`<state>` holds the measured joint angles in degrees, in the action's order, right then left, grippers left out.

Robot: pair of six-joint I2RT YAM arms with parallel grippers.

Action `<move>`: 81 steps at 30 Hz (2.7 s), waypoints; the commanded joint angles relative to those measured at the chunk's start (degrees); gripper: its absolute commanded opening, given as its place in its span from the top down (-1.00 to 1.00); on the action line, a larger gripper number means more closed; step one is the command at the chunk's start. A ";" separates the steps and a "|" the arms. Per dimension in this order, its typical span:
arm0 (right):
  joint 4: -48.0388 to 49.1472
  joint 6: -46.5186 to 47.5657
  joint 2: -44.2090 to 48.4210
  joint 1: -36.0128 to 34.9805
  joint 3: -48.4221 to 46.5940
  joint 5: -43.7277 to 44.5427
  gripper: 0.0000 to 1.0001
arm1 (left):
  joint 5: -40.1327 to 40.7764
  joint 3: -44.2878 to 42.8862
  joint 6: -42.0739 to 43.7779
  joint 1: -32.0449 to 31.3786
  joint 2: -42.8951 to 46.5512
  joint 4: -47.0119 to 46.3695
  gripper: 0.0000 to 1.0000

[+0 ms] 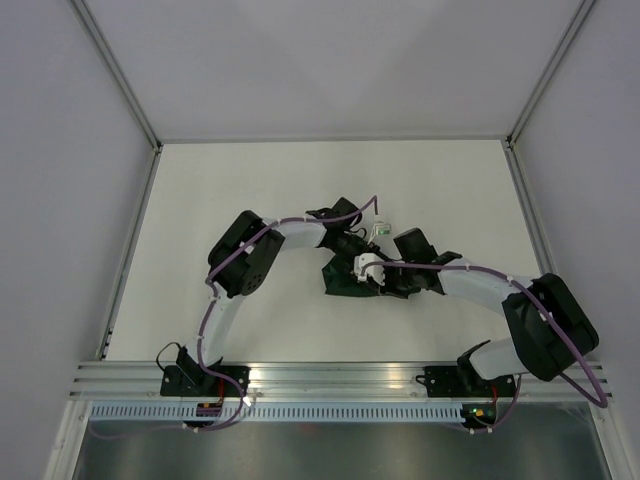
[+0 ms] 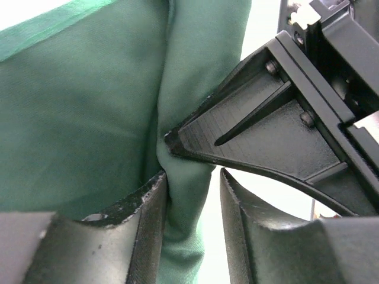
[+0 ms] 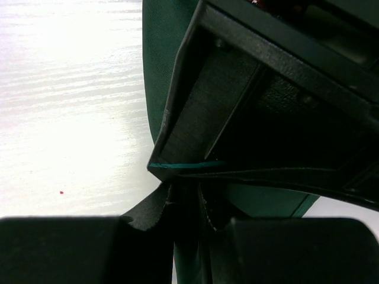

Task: Fold the napkin, place the utensils inside, and roll it up
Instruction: Roll the napkin at the center of the board.

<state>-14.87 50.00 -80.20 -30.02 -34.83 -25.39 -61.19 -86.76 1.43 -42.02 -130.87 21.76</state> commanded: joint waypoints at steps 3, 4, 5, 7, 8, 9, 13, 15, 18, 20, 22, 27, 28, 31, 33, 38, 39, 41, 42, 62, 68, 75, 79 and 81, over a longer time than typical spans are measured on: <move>-7.97 2.12 -4.69 2.06 -3.66 -2.64 0.93 | 15.57 5.28 -5.20 3.26 5.26 -8.74 0.01; -8.67 2.30 -5.66 2.42 -4.71 -3.17 0.93 | 16.18 6.07 -6.52 4.30 6.32 -11.27 0.00; -9.99 2.56 -6.10 2.94 -5.24 -3.87 0.94 | 16.97 7.56 -7.23 4.84 8.07 -12.34 -0.02; -11.31 3.17 -7.50 3.65 -6.56 -4.49 0.94 | 17.42 8.97 -8.98 6.41 9.84 -14.72 -0.03; -12.54 3.35 -7.95 3.91 -6.92 -4.93 0.95 | 18.55 10.20 -9.43 6.77 10.71 -16.29 -0.04; -13.24 3.53 -8.39 4.35 -7.44 -5.81 0.95 | 20.56 10.82 -9.78 7.21 12.55 -17.01 -0.04; -17.37 4.58 -12.42 5.67 -11.47 -7.92 0.95 | 26.90 15.38 -12.94 10.11 18.09 -21.75 -0.04; -20.54 5.37 -15.75 6.64 -13.41 -9.32 0.95 | 31.02 19.95 -16.54 12.22 22.82 -29.01 -0.06; -25.02 6.60 -19.45 8.22 -17.98 -10.56 0.95 | 33.58 28.12 -21.72 14.77 28.37 -40.07 -0.15; -28.61 7.04 -23.67 8.84 -22.11 -11.09 0.96 | 36.30 32.42 -22.88 15.04 33.56 -43.45 -0.21; -31.60 7.31 -28.68 9.63 -27.27 -11.70 0.96 | 37.19 34.11 -22.44 15.04 36.20 -46.09 -0.22; -42.25 8.01 -39.65 11.30 -37.67 -14.43 0.96 | 45.00 42.27 -17.70 13.55 46.74 -52.51 -0.23; -43.21 8.01 -41.07 11.47 -40.46 -14.51 0.96 | 46.06 43.77 -15.34 12.59 48.15 -53.65 -0.24; -46.64 7.75 -45.81 12.00 -45.22 -14.78 0.96 | 50.37 47.73 -7.63 8.56 52.99 -55.68 -0.26; -48.14 7.31 -48.71 12.09 -47.16 -14.34 0.96 | 55.19 49.40 -2.77 5.47 55.27 -55.51 -0.29; -50.51 6.17 -53.47 12.44 -52.62 -13.73 0.96 | 64.51 48.71 13.93 -6.57 53.88 -50.95 -0.33; -50.78 5.90 -54.43 12.53 -53.14 -13.55 0.96 | 65.49 48.36 16.04 -8.06 53.01 -50.33 -0.33; -51.31 5.46 -55.32 12.44 -54.46 -13.37 0.96 | 67.33 47.22 21.75 -12.11 49.67 -49.27 -0.33; -51.22 5.20 -56.02 12.53 -55.25 -13.02 0.96 | 67.69 46.86 23.60 -13.16 48.44 -48.57 -0.34; -52.71 4.49 -57.78 12.79 -56.75 -12.14 0.96 | 66.82 39.66 38.56 -20.38 24.44 -53.85 -0.52; -53.15 5.02 -57.96 12.88 -56.58 -12.49 0.96 | 63.39 37.46 33.91 -19.42 23.03 -44.36 0.03; -53.24 5.20 -57.43 12.97 -56.05 -13.28 0.95 | 58.73 34.73 27.76 -18.80 21.18 -35.65 0.41; -52.72 4.67 -55.68 13.06 -55.17 -14.34 0.81 | 55.40 34.03 24.42 -17.84 20.48 -33.80 0.69; -52.19 4.15 -54.01 13.15 -54.30 -14.95 0.69 | 53.11 33.85 22.92 -17.48 20.39 -32.66 0.86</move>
<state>-77.73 51.99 -133.91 -16.27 -91.48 -48.40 -0.71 -52.62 31.24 -60.05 -107.15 -18.44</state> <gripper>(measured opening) 0.202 0.143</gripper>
